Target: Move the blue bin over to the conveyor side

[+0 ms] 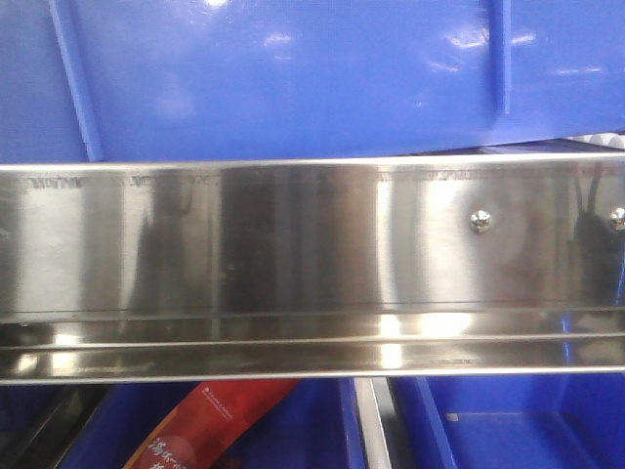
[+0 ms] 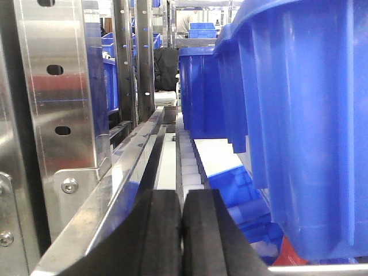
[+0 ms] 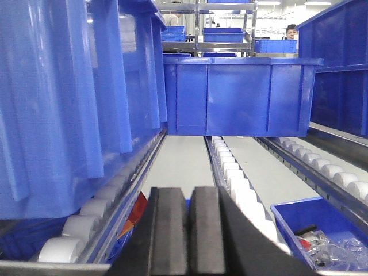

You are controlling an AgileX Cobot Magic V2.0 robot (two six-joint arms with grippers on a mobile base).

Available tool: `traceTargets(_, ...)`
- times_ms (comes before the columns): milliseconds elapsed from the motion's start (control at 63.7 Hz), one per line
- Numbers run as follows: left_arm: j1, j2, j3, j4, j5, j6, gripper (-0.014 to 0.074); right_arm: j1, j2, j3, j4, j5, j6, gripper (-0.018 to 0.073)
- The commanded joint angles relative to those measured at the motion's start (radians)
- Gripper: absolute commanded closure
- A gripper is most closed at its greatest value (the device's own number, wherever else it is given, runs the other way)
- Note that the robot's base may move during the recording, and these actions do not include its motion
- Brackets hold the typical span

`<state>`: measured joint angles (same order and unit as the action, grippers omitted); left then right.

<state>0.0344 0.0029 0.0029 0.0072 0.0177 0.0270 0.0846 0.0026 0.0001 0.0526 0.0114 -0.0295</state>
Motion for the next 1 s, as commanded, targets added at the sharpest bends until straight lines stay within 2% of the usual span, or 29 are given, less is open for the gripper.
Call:
traceTargets(0, 0.002, -0.003, -0.003, 0.003, -0.018, -0.002, 0.0603, -0.003, -0.003, 0.0, -0.006, -0.02, -0.007, 0.0647)
traceTargets(989, 0.002, -0.003, -0.003, 0.003, -0.018, -0.002, 0.0603, -0.003, -0.003, 0.0, -0.006, -0.02, -0.007, 0.0647)
